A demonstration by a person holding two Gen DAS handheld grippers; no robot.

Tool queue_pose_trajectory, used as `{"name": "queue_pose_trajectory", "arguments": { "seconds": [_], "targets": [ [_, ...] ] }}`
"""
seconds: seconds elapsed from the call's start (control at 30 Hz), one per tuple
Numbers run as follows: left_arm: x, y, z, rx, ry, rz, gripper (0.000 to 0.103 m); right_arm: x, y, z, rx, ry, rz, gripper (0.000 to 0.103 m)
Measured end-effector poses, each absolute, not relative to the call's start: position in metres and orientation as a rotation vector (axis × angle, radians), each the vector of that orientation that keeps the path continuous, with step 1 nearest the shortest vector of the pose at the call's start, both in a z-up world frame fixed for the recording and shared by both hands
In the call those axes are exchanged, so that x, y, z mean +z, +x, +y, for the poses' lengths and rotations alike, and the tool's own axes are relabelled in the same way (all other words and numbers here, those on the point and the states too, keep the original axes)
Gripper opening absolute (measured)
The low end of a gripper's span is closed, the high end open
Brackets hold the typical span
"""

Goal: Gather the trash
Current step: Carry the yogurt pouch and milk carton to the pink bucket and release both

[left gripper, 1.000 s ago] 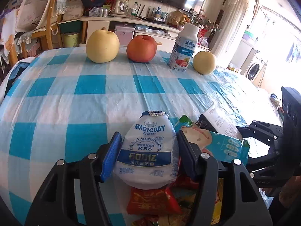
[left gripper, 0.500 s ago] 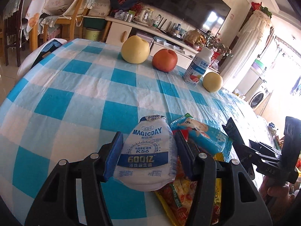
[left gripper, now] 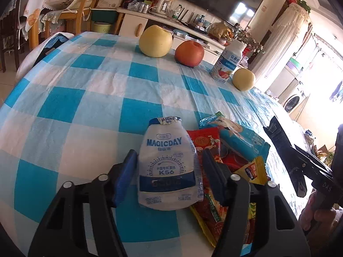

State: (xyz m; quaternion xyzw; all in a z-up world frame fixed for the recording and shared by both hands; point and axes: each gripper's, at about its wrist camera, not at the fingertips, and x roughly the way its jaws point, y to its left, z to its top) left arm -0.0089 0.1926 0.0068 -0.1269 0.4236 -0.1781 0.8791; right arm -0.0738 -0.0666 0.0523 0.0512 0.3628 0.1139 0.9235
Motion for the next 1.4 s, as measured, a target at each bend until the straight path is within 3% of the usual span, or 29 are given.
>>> {"name": "queue_pose_trajectory", "arguments": {
  "seconds": [0.3,0.63,1.0,1.4],
  "targets": [
    [0.011,-0.010,0.210,-0.317,-0.293,0.871,0.061,0.064,-0.075,-0.031,0.264,0.108,0.721,0.056],
    [0.053,-0.023,0.294,-0.055,-0.420,0.684,0.061,0.080,-0.064,0.046,0.421,0.132,0.750,0.056],
    [0.082,-0.054,0.406,0.333,-0.550,0.512,0.061,0.106,-0.049,0.181,0.694,0.094,0.747,0.056],
    [0.071,-0.105,0.529,0.675,-0.808,0.466,0.061,0.119,-0.040,0.350,0.968,0.065,0.778,0.056]
  ]
}}
